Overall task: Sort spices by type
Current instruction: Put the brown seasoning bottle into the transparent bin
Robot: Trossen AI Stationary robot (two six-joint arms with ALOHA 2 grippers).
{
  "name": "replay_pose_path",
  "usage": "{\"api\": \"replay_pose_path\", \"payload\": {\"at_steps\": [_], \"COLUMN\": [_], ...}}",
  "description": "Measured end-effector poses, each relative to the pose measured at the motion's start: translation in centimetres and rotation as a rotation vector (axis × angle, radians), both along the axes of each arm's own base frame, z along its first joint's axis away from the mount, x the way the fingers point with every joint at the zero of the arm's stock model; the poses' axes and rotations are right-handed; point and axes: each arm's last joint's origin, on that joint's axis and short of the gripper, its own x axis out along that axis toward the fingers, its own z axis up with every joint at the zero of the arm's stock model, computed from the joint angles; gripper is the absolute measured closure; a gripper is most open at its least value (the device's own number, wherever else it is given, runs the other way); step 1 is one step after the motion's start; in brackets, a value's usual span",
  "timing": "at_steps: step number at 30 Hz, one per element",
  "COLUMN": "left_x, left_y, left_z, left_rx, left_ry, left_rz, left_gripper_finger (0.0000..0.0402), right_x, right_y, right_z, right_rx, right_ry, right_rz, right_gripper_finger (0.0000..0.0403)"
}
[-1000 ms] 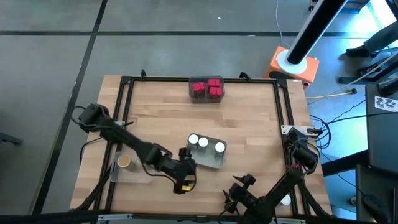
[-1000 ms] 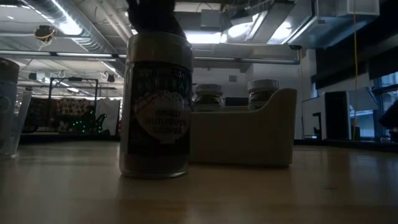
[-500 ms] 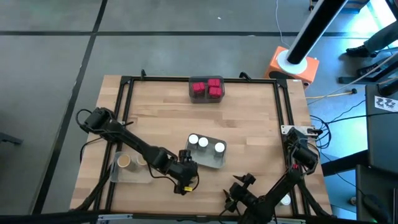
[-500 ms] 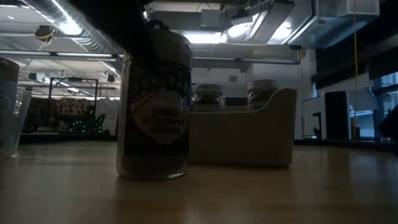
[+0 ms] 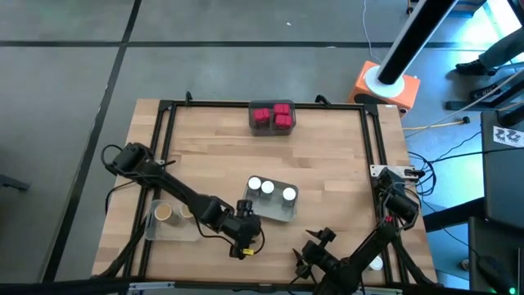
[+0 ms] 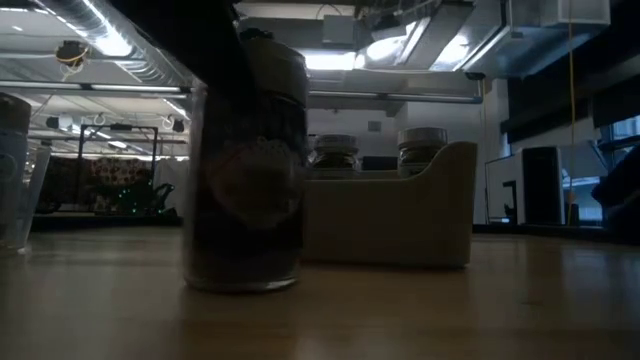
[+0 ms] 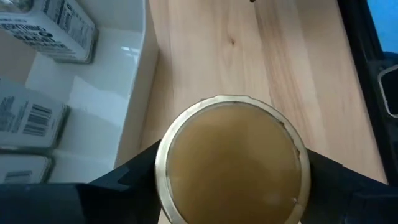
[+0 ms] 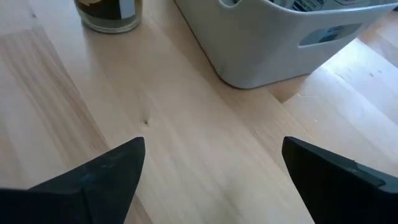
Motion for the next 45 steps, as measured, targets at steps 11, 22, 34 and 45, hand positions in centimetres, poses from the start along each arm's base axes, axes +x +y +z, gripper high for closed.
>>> {"api": "replay_pose_path", "payload": {"at_steps": [11,22,34,45], "left_x": [-5.1,-14.2,-21.1,-24.3], "left_y": [-1.4,-1.0,-3.1,-2.8], "left_z": [6.0,11.5,9.7,3.5], "left_rx": [-0.096,-0.082,0.0,0.052], "left_ry": [-0.049,-0.011,0.059,0.128], "left_rz": [0.023,0.072,0.127,0.224], "left_gripper_finger": [0.0145,0.0144,0.0144,0.0143], "right_x": [0.3,0.8,1.0,1.4], "right_y": [-0.2,-0.4,-0.3,-0.6], "right_z": [0.1,0.2,0.2,0.2], "right_rx": [-0.026,-0.062,-0.051,-0.05], "right_ry": [-0.033,-0.045,-0.063,-0.058], "right_rz": [0.002,0.028,0.027,0.013], "right_gripper_finger": [0.0024,0.0024,0.0024,0.0024]}}
